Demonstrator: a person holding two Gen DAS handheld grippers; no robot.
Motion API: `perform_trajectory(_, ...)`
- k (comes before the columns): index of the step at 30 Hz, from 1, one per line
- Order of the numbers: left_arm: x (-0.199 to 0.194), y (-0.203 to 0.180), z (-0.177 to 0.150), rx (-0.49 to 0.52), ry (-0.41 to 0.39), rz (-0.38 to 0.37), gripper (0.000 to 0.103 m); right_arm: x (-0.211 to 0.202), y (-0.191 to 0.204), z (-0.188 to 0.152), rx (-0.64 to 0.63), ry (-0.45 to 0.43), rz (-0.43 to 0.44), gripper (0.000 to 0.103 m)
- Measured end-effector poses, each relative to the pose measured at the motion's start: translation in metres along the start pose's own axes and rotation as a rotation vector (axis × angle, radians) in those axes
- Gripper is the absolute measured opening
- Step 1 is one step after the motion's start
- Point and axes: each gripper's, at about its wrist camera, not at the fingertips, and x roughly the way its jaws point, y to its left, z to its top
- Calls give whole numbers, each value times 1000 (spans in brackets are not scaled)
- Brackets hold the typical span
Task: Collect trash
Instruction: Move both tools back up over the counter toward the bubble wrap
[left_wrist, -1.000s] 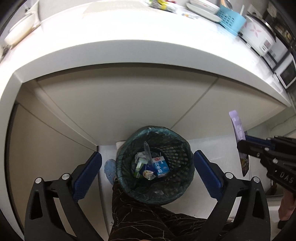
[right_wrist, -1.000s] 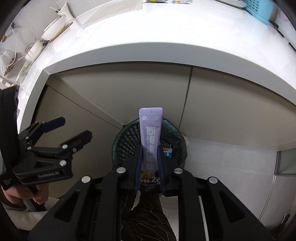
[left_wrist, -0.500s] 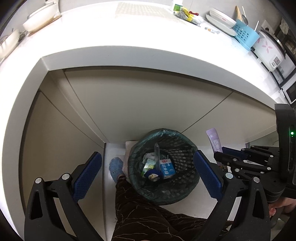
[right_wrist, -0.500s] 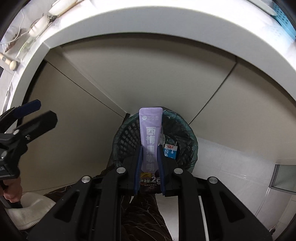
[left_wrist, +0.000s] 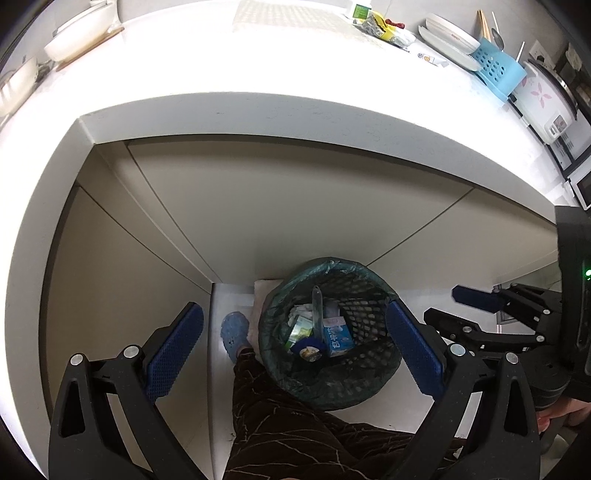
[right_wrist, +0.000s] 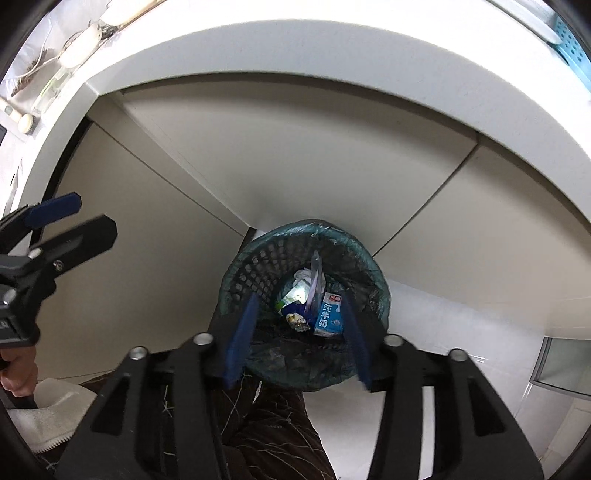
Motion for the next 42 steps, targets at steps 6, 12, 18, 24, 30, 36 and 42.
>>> perform_trajectory(6, -14, -9, 9, 18, -12, -9, 97, -36, -8, 8, 1, -57, -45, 73)
perform_trajectory(12, -37, -17, 26, 20, -39, -5, 97, -80, -19, 22, 44, -139, -73, 87)
perform_trajectory(18, -66, -26, 44, 28, -64, -28, 97, -124, -29, 38, 76, -205, -91, 90)
perform_trajectory(24, -87, -38, 66, 59, -89, -26, 97, -156, -37, 54, 114, -255, -106, 90)
perform_trajectory(30, -99, -40, 90, 68, -98, -7, 97, -179, -48, 77, 146, -291, -126, 90)
perform_trajectory(36, -106, -36, 117, 60, -108, -1, 97, -191, -54, 102, 166, -323, -147, 90)
perform_trajectory(42, -114, -31, 148, 53, -122, -3, 97, -200, -58, 130, 180, -354, -167, 90)
